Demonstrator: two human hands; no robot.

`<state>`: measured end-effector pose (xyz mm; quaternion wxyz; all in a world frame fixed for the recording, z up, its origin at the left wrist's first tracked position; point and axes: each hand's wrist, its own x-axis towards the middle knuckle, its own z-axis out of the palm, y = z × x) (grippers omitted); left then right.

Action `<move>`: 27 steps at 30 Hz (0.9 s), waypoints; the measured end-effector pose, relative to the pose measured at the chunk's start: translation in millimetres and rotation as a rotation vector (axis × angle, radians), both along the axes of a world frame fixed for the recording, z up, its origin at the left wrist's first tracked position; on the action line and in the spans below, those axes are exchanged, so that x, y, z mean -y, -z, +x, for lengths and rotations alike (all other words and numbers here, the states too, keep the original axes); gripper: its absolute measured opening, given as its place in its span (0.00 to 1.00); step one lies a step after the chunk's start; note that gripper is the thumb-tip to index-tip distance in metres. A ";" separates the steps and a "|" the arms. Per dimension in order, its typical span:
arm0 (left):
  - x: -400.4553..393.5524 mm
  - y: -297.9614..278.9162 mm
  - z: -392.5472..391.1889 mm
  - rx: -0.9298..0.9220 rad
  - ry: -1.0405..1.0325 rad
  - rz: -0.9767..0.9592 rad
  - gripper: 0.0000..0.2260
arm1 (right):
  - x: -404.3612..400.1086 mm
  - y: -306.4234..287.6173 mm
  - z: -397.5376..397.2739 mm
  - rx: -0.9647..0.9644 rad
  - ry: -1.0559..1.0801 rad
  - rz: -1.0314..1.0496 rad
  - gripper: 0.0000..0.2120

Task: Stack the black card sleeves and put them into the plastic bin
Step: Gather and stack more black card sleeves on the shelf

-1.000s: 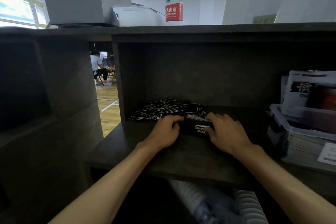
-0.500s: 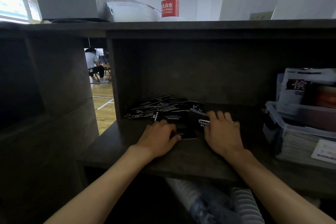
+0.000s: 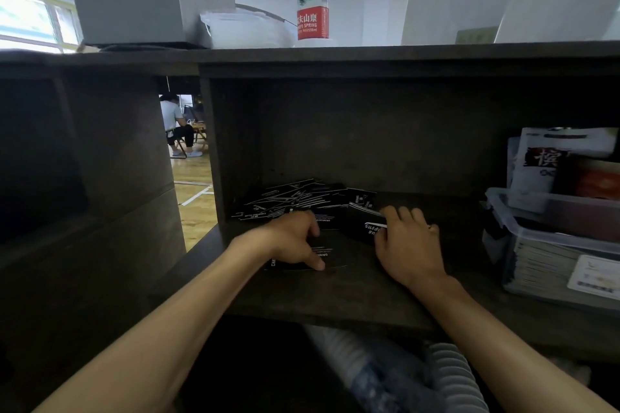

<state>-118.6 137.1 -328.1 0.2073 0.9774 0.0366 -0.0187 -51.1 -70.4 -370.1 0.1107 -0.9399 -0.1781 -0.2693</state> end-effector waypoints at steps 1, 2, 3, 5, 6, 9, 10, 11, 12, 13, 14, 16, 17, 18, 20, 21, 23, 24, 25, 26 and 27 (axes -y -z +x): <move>1.2 0.7 -0.6 0.021 0.004 0.021 0.26 | 0.2 -0.3 0.0 -0.004 0.000 0.003 0.19; 2.8 1.6 -1.4 0.059 0.013 0.044 0.26 | 0.4 -0.6 -0.1 -0.008 -0.001 0.006 0.19; 4.4 2.1 -3.1 0.118 0.027 0.076 0.24 | 0.3 -0.9 -0.1 -0.011 -0.003 0.008 0.19; 6.1 3.0 -8.5 0.281 0.073 0.102 0.18 | 0.2 -0.6 0.2 -0.010 -0.005 0.009 0.19; 6.2 3.5 -10.6 0.355 0.104 0.083 0.12 | 0.4 -0.6 0.4 -0.009 -0.007 0.013 0.19; 6.4 8.8 -17.7 0.446 0.153 -0.066 0.06 | 0.7 -0.5 1.0 -0.004 -0.013 0.018 0.19; 5.9 12.6 -18.7 0.469 0.152 -0.108 0.08 | 0.8 -0.5 1.3 -0.003 -0.013 0.019 0.19; 5.1 16.3 -19.0 0.504 0.144 -0.118 0.08 | 1.0 -0.5 1.5 -0.005 -0.013 0.024 0.19; 2.8 19.7 -19.5 0.542 0.140 -0.100 0.04 | 1.0 -0.7 1.6 -0.008 -0.014 0.029 0.19; -0.6 22.4 -19.4 0.576 0.143 -0.072 0.05 | 0.7 -0.8 1.5 -0.010 -0.015 0.033 0.19; -5.0 26.2 -18.1 0.600 0.150 -0.059 0.13 | 0.6 -0.6 1.4 -0.012 -0.014 0.034 0.19; -12.1 25.5 -17.2 0.581 0.142 -0.107 0.23 | 0.2 -0.5 1.9 -0.016 -0.011 0.037 0.19; -14.2 23.5 -16.7 0.565 0.143 -0.121 0.23 | 0.1 -0.6 2.1 -0.018 -0.010 0.039 0.19; -14.7 20.8 -15.1 0.556 0.155 -0.093 0.20 | 0.0 -0.7 2.1 -0.020 -0.011 0.042 0.19; -13.4 15.2 -8.3 0.537 0.196 0.024 0.11 | 0.4 -0.9 2.6 -0.026 -0.027 0.059 0.18; -10.7 12.4 -4.2 0.525 0.214 0.064 0.08 | 0.9 -1.2 2.9 -0.031 -0.039 0.071 0.19; -3.3 8.6 6.7 0.510 0.196 0.117 0.08 | 1.8 -1.5 3.5 -0.036 -0.057 0.095 0.19; 1.2 7.6 12.2 0.514 0.163 0.139 0.09 | 2.0 -2.0 3.5 -0.043 -0.065 0.108 0.20; 6.0 7.0 18.0 0.527 0.124 0.155 0.10 | 2.1 -2.4 2.9 -0.051 -0.073 0.118 0.21; 11.3 7.1 23.3 0.541 0.089 0.168 0.11 | 1.8 -2.6 2.1 -0.055 -0.079 0.125 0.23; 17.3 8.7 28.3 0.550 0.061 0.173 0.14 | 1.7 -2.8 1.2 -0.051 -0.084 0.129 0.24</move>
